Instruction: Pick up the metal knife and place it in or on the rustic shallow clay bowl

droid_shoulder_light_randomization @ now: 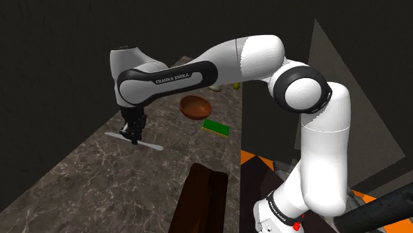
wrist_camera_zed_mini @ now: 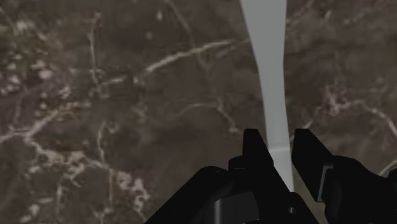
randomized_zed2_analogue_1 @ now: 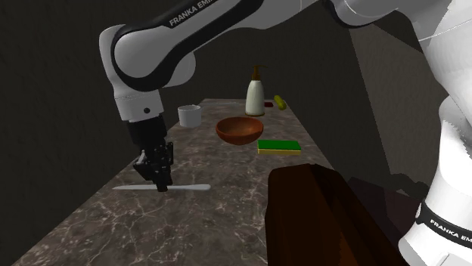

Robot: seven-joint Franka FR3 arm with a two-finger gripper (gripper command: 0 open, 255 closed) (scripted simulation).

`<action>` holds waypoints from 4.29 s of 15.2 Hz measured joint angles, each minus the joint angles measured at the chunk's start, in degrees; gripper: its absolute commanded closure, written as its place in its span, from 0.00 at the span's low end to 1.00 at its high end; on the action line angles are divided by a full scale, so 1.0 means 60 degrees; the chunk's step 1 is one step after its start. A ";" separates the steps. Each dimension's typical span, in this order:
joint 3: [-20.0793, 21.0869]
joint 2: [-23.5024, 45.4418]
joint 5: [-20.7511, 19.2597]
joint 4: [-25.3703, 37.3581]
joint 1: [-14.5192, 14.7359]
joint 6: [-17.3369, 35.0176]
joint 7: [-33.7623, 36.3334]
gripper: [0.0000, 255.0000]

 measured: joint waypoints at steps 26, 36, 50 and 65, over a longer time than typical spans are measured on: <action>0.0180 -0.0798 0.0268 0.1407 0.0001 -0.2293 -0.0035 1.00; 0.0120 -0.1295 0.0365 0.1691 -0.0312 -0.3074 -0.0412 1.00; -0.0829 -0.3152 0.0487 -0.0710 -0.2389 -0.2525 -0.3295 1.00; -0.1706 -0.3222 0.0234 -0.1191 -0.3665 -0.2057 -0.5381 1.00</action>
